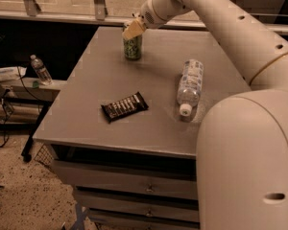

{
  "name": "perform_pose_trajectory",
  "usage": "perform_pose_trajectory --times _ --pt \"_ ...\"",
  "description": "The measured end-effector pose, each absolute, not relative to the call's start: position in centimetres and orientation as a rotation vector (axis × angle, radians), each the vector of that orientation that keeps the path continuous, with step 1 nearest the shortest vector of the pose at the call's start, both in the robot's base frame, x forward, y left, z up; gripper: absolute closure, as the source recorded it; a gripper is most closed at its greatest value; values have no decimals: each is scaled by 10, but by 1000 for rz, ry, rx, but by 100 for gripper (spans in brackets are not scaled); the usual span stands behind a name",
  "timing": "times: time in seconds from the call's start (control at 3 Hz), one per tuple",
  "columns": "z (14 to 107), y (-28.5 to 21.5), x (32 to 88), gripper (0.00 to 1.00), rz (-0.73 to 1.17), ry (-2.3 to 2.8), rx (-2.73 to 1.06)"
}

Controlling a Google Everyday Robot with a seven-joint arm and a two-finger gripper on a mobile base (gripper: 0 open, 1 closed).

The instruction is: Move green can near rxbar chocolate

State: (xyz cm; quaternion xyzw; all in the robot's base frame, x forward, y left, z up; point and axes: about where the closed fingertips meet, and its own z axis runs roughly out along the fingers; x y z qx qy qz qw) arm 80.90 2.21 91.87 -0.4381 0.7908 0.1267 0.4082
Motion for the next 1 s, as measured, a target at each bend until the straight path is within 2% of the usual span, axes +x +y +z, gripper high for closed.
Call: perform_pose_trajectory --times 0.67,1.0 --pt "929 25 801 86 333 1957 -1141" --pt "946 14 777 100 311 1931 -1165"
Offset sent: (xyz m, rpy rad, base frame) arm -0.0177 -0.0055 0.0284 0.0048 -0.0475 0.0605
